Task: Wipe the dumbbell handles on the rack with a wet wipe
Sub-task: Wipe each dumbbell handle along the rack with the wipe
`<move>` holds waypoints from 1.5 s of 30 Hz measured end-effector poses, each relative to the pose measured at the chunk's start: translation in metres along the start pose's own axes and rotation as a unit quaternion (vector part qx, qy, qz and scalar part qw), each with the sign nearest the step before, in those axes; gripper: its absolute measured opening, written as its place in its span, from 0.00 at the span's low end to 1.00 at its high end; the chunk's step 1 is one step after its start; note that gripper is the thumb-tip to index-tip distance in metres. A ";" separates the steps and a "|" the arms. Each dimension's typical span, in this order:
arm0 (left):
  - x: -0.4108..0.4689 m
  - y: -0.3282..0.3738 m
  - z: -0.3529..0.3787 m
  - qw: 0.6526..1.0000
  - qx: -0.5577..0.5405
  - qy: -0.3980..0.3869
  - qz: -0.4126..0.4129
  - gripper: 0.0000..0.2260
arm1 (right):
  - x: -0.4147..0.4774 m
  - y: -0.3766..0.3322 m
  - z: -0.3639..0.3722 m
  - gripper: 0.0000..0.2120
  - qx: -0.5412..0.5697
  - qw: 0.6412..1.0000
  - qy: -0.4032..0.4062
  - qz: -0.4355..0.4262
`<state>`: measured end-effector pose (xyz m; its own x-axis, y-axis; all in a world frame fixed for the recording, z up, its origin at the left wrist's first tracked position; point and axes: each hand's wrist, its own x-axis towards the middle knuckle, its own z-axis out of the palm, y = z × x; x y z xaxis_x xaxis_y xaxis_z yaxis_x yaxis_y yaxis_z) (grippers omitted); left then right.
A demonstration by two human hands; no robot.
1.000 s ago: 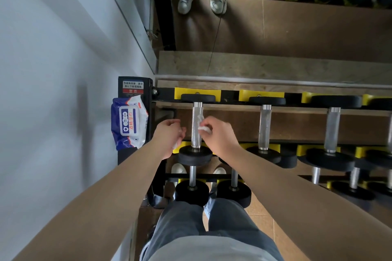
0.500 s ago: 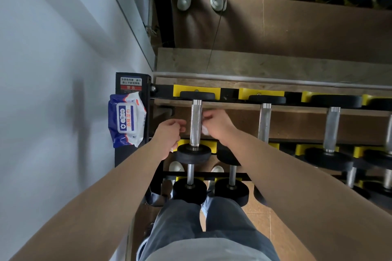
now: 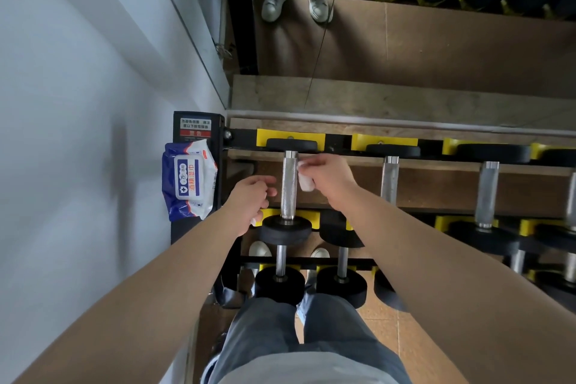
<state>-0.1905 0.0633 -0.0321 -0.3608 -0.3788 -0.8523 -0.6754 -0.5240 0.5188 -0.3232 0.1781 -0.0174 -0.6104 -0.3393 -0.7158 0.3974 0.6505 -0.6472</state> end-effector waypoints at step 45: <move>0.002 -0.003 -0.027 0.996 -0.072 0.006 -0.055 0.17 | -0.033 -0.030 0.033 0.11 -0.645 0.696 0.020 -0.315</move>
<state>-0.1716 0.0435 -0.0331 -0.2816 -0.3211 -0.9042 -0.6103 -0.6672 0.4270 -0.2925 0.1475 0.0166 -0.4143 -0.8306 -0.3720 -0.8874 0.4594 -0.0376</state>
